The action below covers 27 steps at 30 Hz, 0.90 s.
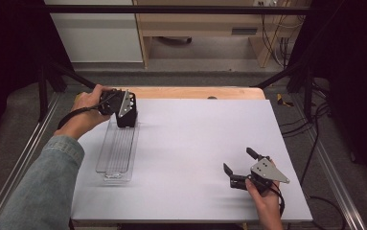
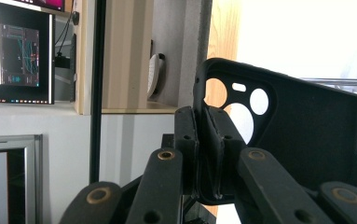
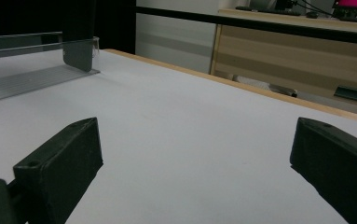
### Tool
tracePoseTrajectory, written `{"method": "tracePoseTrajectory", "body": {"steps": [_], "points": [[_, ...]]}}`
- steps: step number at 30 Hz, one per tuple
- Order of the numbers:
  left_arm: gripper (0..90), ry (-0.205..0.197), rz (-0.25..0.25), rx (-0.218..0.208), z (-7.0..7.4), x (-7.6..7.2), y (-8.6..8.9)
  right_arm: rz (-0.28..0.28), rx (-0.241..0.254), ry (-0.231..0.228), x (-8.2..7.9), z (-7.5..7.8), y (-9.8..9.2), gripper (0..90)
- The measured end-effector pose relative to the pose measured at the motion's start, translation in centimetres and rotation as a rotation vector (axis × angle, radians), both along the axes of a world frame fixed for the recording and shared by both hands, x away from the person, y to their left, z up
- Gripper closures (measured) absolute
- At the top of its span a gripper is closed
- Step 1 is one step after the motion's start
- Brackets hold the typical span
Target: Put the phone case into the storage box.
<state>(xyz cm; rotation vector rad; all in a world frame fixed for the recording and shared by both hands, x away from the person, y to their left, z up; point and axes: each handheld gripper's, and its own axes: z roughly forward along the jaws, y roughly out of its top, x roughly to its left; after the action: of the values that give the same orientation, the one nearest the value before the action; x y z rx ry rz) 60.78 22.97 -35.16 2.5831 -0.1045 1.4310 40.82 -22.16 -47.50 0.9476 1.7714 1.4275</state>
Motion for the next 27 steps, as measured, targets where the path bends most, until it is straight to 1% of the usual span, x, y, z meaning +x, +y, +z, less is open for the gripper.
{"method": "tracePoseTrajectory", "body": {"steps": [2,3,6,7,9,10,13,14,15,16,22,27], "points": [[82.8,0.0,0.004,-0.009,-0.06,0.13,0.04,-0.001,0.002,0.001,-0.01,0.0,-0.03,2.5],[82.7,0.003,0.015,-0.014,-0.11,0.13,0.08,-0.002,0.003,0.0,0.0,-0.01,-0.04,2.5],[82.6,0.003,0.014,-0.014,-0.12,0.25,0.1,-0.001,0.003,0.001,0.02,-0.03,-0.05,2.5],[82.5,-0.001,0.001,-0.007,-0.1,0.35,0.08,-0.002,0.003,0.001,0.02,-0.03,-0.04,2.5],[82.4,-0.002,0.0,-0.006,-0.13,0.4,0.11,-0.002,0.004,0.002,0.02,-0.03,-0.04,2.5],[82.3,0.001,0.011,-0.012,-0.18,0.35,0.18,-0.002,0.004,0.002,0.03,-0.03,-0.04,2.5],[82.1,0.003,0.017,-0.014,-0.23,0.5,0.3,-0.001,0.003,0.002,0.03,-0.05,-0.03,2.5],[82.1,0.003,0.02,-0.012,-0.26,0.57,0.35,-0.002,0.003,0.003,0.03,-0.05,-0.03,2.5],[82.0,-0.001,0.011,-0.005,-0.24,0.69,0.35,-0.002,0.003,0.003,0.03,-0.06,-0.03,2.5],[81.8,0.002,0.025,-0.009,-0.31,0.67,0.43,-0.002,0.004,0.003,0.03,-0.06,-0.03,2.5],[81.0,0.002,0.028,-0.009,-0.39,0.86,0.48,-0.002,0.001,0.005,0.06,-0.12,-0.01,2.5],[80.5,0.002,0.029,-0.019,-0.46,1.05,0.44,-0.002,-0.001,0.005,0.07,-0.14,0.01,2.5]]}}
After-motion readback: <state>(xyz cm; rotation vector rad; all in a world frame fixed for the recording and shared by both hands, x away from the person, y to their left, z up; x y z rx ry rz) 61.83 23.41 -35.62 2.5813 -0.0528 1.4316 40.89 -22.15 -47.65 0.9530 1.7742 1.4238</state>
